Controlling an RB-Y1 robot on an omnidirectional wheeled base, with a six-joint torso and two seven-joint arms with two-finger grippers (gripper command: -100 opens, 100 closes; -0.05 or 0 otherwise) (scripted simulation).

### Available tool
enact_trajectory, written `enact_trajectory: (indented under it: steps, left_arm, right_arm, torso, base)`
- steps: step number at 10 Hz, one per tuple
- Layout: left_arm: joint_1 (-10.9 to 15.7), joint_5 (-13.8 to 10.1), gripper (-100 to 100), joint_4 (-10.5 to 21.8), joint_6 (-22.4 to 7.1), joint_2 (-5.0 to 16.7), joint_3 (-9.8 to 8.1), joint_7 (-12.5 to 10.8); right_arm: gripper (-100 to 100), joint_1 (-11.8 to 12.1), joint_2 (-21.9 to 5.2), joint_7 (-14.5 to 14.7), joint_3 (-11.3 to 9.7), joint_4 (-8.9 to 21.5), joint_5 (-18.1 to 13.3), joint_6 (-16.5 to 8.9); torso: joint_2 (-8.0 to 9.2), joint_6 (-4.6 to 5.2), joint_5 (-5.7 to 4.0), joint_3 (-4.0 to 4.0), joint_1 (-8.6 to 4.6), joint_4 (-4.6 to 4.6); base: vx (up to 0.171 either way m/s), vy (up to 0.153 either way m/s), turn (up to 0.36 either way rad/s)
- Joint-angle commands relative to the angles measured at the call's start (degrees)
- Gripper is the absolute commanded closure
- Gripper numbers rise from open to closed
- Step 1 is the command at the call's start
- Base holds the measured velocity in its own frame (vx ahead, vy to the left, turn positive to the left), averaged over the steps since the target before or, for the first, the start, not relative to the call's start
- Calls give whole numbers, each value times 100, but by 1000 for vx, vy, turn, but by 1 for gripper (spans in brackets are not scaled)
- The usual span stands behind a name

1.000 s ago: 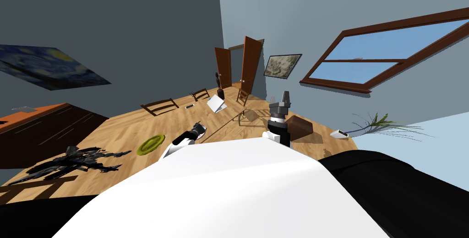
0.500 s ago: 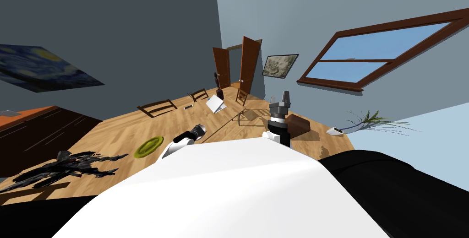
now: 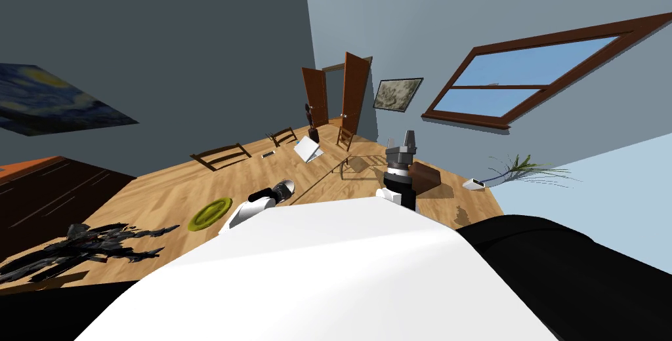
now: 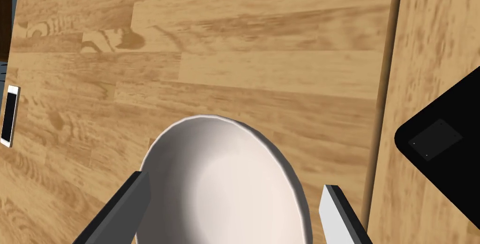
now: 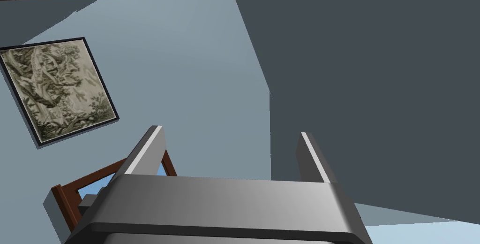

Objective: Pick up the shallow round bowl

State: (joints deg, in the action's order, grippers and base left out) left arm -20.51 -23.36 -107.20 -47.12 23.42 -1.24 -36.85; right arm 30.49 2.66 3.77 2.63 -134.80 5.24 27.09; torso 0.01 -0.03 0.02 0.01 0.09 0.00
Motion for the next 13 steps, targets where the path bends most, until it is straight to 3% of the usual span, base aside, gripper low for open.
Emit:
enact_trajectory:
  steps: [1,5,7,8,9,10,13]
  left_arm:
    - [33,-68,-100,138,-286,86,14,-119]
    - [67,-216,-100,370,-874,264,39,-327]
    - [26,-265,-100,497,-1058,299,80,-391]
    - [39,-211,-100,437,-990,262,81,-380]
    - [39,-209,0,447,-1013,261,86,-391]
    - [86,-183,-100,616,-902,197,92,-325]
    - [181,-131,-100,957,-683,68,105,-196]
  right_arm:
    - [0,0,0,0,0,0,0,0]
    - [0,0,0,0,0,0,0,0]
    - [0,0,0,0,0,0,0,0]
    - [0,0,0,0,0,0,0,0]
    - [0,0,0,0,0,0,0,0]
    - [0,0,0,0,0,0,0,0]
    - [0,1,0,0,0,0,0,0]
  torso:
    - [0,0,0,0,0,0]
    - [1,-1,0,0,-2,0]
    - [0,-1,-1,0,-5,0]
    - [-1,-1,-1,-1,-6,0]
    - [-2,-1,-2,-1,-8,0]
    - [-3,-1,-2,-1,-10,0]
    - [-12,-1,-1,-7,-8,-2]
  base:
    - [-9,24,-73]
    - [-7,19,-39]
    - [-4,11,-27]
    - [0,0,0]
    - [0,0,0]
    - [11,3,-10]
    - [20,6,-10]
